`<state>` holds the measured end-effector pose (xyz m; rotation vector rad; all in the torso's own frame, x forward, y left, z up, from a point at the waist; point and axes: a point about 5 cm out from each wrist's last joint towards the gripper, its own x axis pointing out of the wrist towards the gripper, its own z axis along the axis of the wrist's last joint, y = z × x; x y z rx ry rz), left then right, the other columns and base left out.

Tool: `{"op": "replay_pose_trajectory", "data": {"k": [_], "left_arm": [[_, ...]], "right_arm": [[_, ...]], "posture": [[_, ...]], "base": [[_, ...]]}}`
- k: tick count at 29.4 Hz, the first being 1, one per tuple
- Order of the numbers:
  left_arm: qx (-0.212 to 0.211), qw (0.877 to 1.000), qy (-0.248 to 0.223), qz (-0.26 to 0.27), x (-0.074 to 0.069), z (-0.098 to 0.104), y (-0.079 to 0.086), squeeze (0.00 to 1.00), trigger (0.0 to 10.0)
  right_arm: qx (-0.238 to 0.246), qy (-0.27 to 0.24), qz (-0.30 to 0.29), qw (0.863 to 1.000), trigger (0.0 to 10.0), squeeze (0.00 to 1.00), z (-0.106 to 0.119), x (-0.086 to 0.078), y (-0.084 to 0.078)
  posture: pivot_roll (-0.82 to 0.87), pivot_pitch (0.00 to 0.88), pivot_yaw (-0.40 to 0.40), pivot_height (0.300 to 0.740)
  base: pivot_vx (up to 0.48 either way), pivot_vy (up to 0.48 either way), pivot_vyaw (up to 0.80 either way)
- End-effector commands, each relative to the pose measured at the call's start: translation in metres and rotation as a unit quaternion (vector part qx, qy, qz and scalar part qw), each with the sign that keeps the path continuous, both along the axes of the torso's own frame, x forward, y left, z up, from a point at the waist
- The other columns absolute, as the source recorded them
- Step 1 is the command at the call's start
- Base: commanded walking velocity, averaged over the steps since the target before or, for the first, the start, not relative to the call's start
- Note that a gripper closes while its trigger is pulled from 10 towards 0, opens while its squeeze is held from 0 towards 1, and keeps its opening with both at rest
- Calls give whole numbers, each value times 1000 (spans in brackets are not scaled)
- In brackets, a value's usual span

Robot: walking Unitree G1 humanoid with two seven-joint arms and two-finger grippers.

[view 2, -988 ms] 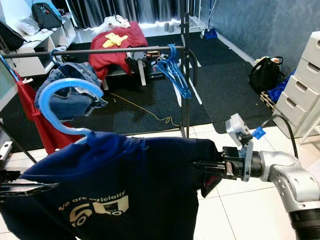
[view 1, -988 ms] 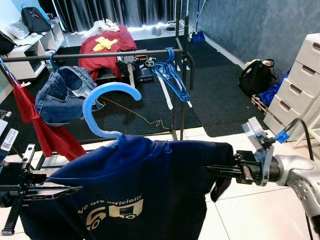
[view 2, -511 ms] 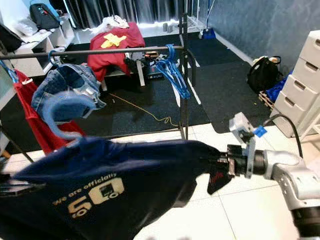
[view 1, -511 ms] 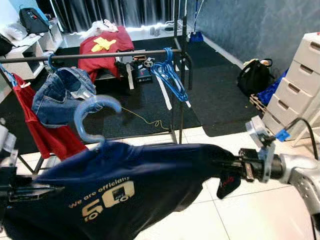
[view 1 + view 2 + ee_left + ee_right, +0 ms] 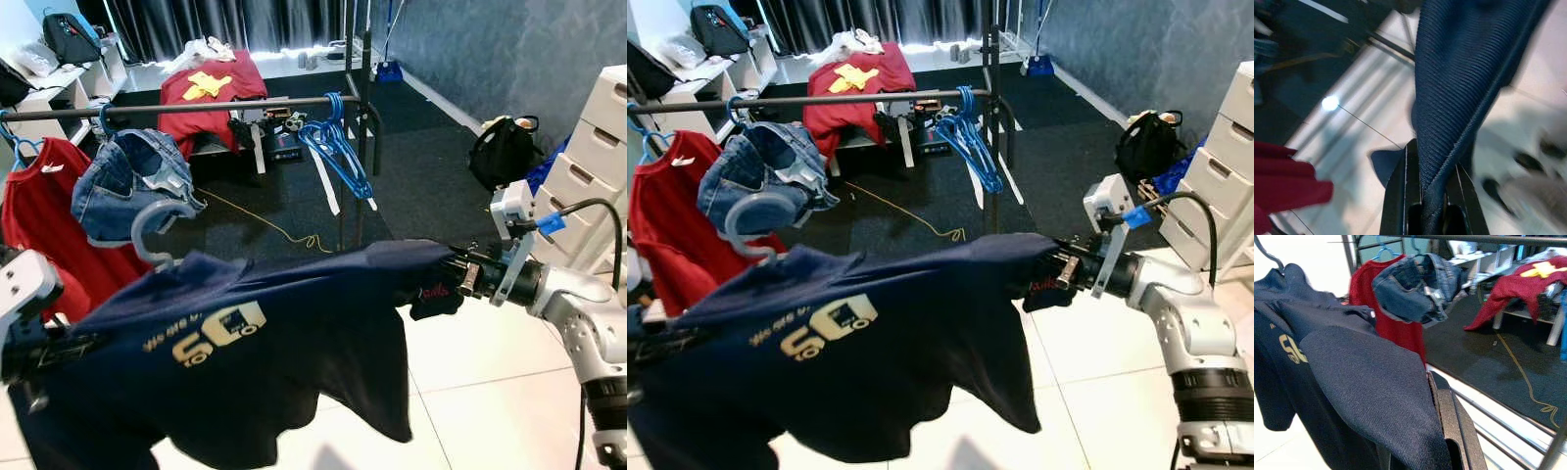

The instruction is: Hang hanger

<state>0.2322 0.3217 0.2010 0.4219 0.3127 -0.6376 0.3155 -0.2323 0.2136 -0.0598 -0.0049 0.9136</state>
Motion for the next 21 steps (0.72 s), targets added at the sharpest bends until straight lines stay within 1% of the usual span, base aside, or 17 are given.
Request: {"op": "replay_pose_trajectory", "data": {"k": [1, 2, 3, 4, 5, 6, 7, 9, 10, 12, 13, 14, 15, 16, 18, 19, 21], "left_arm": [[-24, 992, -20, 124, 5, -7, 26, 0, 10000], [-24, 992, -20, 124, 5, -7, 26, 0, 10000], [-70, 981, -70, 170, 14, -2, 27, 0, 10000], [-144, 961, -115, 206, 24, 0, 22, 0, 10000], [-144, 961, -115, 206, 24, 0, 22, 0, 10000], [-201, 944, -135, 223, 31, -1, 16, 0, 10000], [-201, 944, -135, 223, 31, -1, 16, 0, 10000], [-248, 931, -143, 228, 37, -6, 7, 0, 10000], [-277, 922, -148, 225, 42, -9, -5, 0, 10000], [-298, 915, -156, 222, 45, -10, -14, 0, 10000], [-298, 915, -156, 222, 45, -10, -14, 0, 10000], [-330, 905, -162, 215, 49, -9, -25, 0, 10000], [-330, 905, -162, 215, 49, -9, -25, 0, 10000], [-345, 900, -169, 204, 52, -7, -36, 0, 10000], [-345, 900, -169, 204, 52, -7, -36, 0, 10000], [-357, 896, -176, 198, 54, -5, -42, 0, 10000], [-357, 896, -176, 198, 54, -5, -42, 0, 10000]], "right_arm": [[11, -25, -63, 998, 0, 0, 9, 3, -19], [11, -25, -63, 998, 0, 0, 9, 3, -19], [10, -20, -62, 998, 0, 0, 5, 2, -17], [6, -8, -49, 999, 0, 0, -3, 1, -10], [6, -8, -49, 999, 0, 0, -3, 1, -10], [-1, 2, -36, 999, 0, 0, -11, -1, -2], [-1, 2, -36, 999, 0, 0, -11, -1, -2], [-8, 13, -19, 1000, 0, 0, -20, -3, 6], [-9, 26, 8, 1000, 0, 0, -28, -6, 20], [-7, 38, 33, 999, 0, 0, -34, -10, 33], [-7, 38, 33, 999, 0, 0, -34, -10, 33], [-6, 51, 61, 997, 0, 0, -42, -14, 47], [-6, 51, 61, 997, 0, 0, -42, -14, 47], [-6, 65, 89, 994, 0, 0, -49, -20, 60], [-6, 65, 89, 994, 0, 0, -49, -20, 60], [-8, 76, 110, 991, 0, 0, -56, -24, 72], [-8, 76, 110, 991, 0, 0, -56, -24, 72]], "posture": [[-86, 5, 34, 740], [-86, 5, 34, 740], [-83, 8, 32, 740], [-84, 10, 32, 740], [-84, 10, 32, 740], [-85, 10, 31, 740], [-85, 10, 31, 740], [-85, 10, 31, 740], [-88, 10, 32, 740], [-88, 9, 31, 740], [-88, 9, 31, 740], [-86, 11, 31, 740], [-86, 11, 31, 740], [-87, 10, 30, 740], [-87, 10, 30, 740], [-86, 10, 28, 740], [-86, 10, 28, 740]], "base": [[0, 0, 0], [0, 0, 0], [0, 0, 0], [0, 0, 0], [0, 0, 0], [0, 0, 0], [0, 0, 0], [0, 0, 0], [0, 0, 0], [0, 0, 0], [0, 0, 0], [0, 0, 0], [0, 0, 0], [0, 0, 0], [0, 0, 0], [0, 0, 0], [0, 0, 0]]}}
